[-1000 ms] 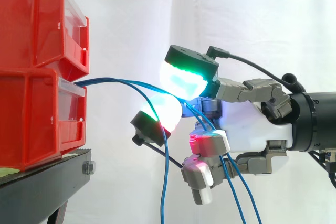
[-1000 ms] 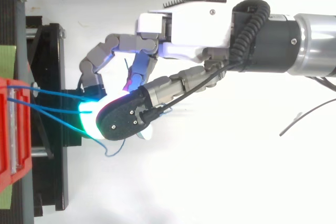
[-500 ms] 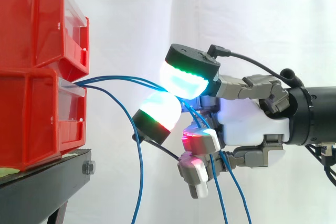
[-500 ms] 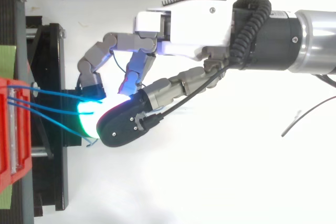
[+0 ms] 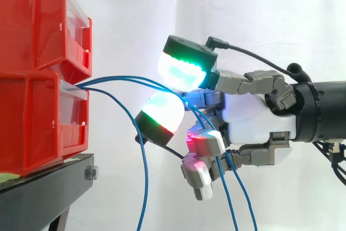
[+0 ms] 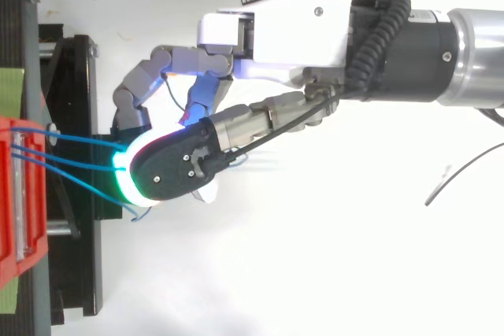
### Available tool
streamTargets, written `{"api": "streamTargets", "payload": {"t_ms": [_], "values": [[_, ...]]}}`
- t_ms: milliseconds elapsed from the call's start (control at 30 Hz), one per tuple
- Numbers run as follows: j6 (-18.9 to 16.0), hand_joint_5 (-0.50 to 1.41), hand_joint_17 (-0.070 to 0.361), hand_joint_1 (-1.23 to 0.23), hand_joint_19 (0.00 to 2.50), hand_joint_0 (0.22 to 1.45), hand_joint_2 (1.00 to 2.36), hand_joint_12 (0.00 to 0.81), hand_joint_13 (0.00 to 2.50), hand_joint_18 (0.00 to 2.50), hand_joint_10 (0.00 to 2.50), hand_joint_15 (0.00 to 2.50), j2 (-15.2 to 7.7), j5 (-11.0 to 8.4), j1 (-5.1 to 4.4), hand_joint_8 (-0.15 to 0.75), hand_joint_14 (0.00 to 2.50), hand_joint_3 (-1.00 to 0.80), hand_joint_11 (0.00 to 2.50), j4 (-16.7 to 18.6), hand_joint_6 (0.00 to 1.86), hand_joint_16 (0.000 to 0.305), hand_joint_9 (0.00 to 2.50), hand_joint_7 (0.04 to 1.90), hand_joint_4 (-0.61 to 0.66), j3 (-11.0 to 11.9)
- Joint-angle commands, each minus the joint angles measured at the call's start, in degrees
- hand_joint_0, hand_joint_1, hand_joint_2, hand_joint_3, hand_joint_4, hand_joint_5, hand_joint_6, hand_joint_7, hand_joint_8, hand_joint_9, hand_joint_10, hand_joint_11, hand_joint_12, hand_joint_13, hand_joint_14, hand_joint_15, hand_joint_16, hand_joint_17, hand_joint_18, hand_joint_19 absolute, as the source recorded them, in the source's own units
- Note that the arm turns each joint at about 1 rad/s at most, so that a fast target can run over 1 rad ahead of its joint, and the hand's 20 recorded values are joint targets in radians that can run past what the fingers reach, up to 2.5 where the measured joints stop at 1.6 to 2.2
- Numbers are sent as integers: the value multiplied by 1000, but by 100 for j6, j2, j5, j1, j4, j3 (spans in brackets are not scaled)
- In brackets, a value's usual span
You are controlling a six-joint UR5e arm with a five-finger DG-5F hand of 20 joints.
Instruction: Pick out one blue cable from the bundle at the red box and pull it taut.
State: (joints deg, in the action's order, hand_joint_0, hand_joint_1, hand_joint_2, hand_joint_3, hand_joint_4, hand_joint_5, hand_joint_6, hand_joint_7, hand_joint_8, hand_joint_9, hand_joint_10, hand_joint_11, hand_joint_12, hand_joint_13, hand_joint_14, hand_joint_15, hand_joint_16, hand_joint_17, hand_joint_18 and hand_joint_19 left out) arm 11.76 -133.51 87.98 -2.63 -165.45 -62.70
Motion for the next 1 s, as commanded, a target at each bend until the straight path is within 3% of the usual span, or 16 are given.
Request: {"api": "streamTargets", "payload": {"t_ms": [0,167,400,967], "values": [[10,-90,113,-513,762,563,1018,338,1040,810,28,764,9,0,9,252,27,-239,869,-5,896,50,1238,999,7,3],[10,-90,130,-583,717,558,1015,370,1054,866,28,742,9,0,9,276,25,-192,862,-13,906,58,1215,941,17,3],[54,-107,122,-689,726,565,1017,351,996,816,28,753,9,0,9,257,26,-217,867,-22,915,54,1135,915,35,3],[81,-134,111,-769,713,631,1014,325,940,754,29,751,1,0,9,232,26,-331,887,-22,932,49,1047,911,-31,3]]}}
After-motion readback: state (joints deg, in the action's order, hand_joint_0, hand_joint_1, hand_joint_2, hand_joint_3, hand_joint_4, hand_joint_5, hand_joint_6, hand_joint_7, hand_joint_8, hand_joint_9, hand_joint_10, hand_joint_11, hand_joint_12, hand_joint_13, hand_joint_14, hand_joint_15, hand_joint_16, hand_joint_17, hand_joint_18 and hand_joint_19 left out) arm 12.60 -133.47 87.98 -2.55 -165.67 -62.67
